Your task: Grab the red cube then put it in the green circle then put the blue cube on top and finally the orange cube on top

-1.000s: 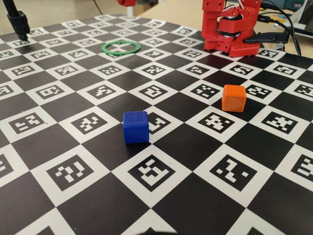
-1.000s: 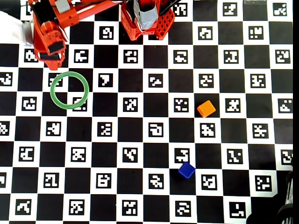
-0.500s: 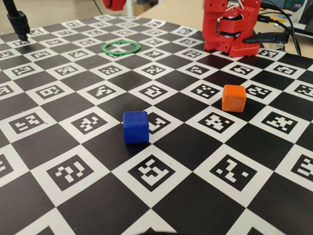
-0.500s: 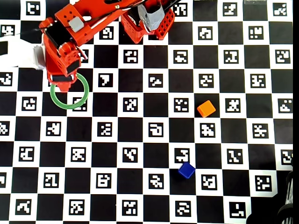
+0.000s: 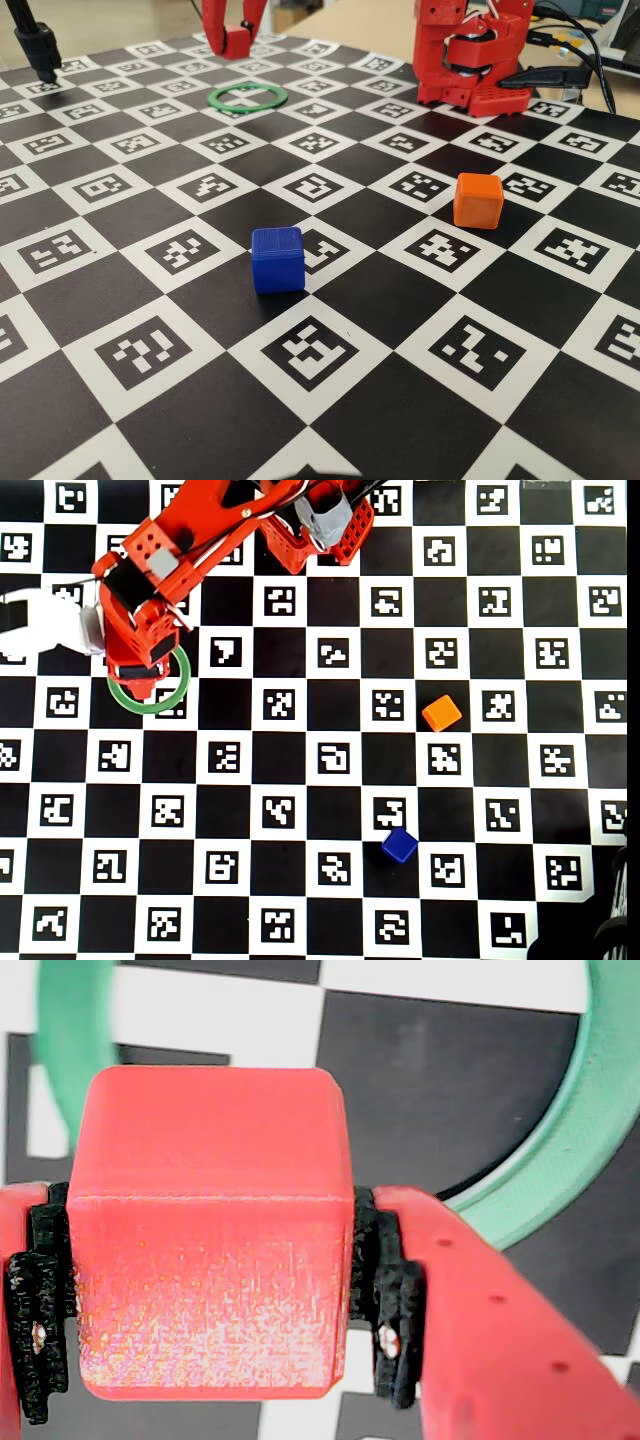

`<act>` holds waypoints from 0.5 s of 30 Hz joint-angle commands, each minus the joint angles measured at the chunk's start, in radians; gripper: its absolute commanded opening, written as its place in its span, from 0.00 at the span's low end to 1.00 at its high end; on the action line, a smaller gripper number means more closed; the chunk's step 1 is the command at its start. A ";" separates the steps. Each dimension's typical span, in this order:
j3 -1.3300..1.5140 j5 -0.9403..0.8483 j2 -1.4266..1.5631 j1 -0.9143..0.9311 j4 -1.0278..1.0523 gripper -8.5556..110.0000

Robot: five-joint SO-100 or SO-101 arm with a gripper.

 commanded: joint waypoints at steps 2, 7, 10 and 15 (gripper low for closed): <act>-0.040 0.003 0.005 0.023 -0.020 0.08; -0.043 0.000 0.002 0.031 0.006 0.08; -0.043 -0.002 0.000 0.035 0.008 0.08; -0.025 -0.002 -0.006 0.038 -0.009 0.08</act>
